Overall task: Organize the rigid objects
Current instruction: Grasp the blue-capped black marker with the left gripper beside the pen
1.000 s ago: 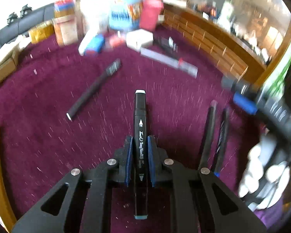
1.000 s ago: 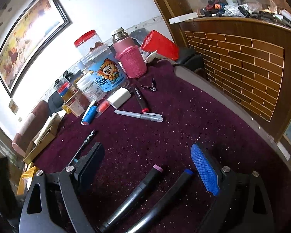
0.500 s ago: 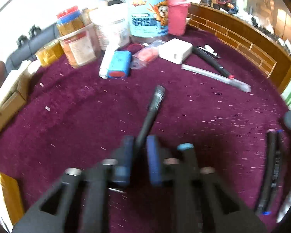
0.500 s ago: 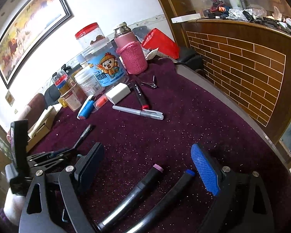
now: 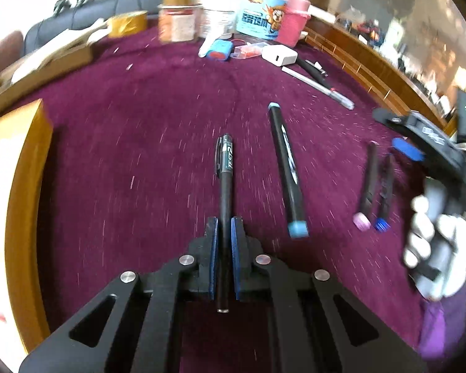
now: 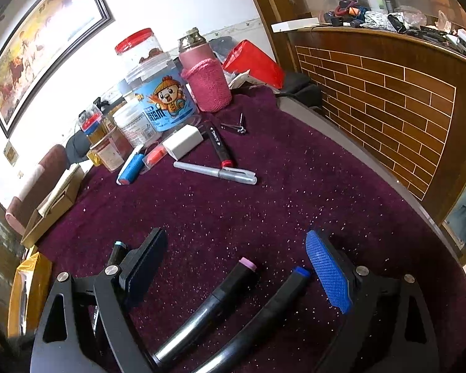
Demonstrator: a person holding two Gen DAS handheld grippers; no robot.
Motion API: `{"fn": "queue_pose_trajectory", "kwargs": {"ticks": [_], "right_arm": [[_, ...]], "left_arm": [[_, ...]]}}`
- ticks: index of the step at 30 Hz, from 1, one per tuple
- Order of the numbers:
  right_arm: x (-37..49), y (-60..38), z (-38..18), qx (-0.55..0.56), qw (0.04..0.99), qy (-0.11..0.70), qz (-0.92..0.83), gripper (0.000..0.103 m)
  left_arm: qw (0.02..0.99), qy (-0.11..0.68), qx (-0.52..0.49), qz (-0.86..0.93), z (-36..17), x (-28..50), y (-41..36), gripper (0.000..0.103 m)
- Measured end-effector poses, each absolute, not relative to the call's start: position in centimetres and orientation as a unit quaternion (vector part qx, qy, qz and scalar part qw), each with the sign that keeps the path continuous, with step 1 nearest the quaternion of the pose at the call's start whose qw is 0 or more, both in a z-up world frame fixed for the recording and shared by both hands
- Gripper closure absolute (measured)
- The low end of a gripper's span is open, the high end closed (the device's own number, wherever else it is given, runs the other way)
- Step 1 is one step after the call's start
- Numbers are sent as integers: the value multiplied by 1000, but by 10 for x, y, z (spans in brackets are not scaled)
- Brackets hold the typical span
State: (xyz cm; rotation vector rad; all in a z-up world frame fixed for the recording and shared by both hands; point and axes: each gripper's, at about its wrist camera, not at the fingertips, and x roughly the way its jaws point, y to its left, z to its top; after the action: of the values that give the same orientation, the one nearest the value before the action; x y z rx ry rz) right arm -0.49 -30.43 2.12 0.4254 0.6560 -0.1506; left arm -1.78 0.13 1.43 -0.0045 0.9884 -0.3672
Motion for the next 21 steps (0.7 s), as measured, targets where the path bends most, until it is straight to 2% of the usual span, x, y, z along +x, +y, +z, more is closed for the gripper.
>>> {"fn": "queue_pose_trajectory", "kwargs": {"ticks": [4,5,8,10,11,13,14,16,21], "right_arm": [[-6,-300,21,192,925,318,-80,15],[-6,-299,21,190,926,317,-81,15],[-6,-300,20,192,925,317,-82,15],[-6,-304,18,202,923,318,-83,15],[-5,-305,17,206,921,319,-84,15],[-5,-310,14,221,916,323,-88,15],[-4,-313,13,228,913,325,-89,15],[-1,-318,9,241,906,336,-91,15],[-14,-309,32,246,904,336,-92,15]], "left_arm": [[870,463,-8,-166,10,-25,2,97],[873,459,-2,-164,9,-25,-2,94],[884,434,32,-169,8,-32,-18,72],[885,433,66,-159,7,-31,-31,70],[885,433,68,-157,8,-31,-31,71],[886,432,51,-159,8,-28,-25,93],[885,435,31,-163,8,-26,-19,98],[883,440,-15,-164,10,-26,-2,98],[888,421,-49,-179,20,-51,24,97]]}}
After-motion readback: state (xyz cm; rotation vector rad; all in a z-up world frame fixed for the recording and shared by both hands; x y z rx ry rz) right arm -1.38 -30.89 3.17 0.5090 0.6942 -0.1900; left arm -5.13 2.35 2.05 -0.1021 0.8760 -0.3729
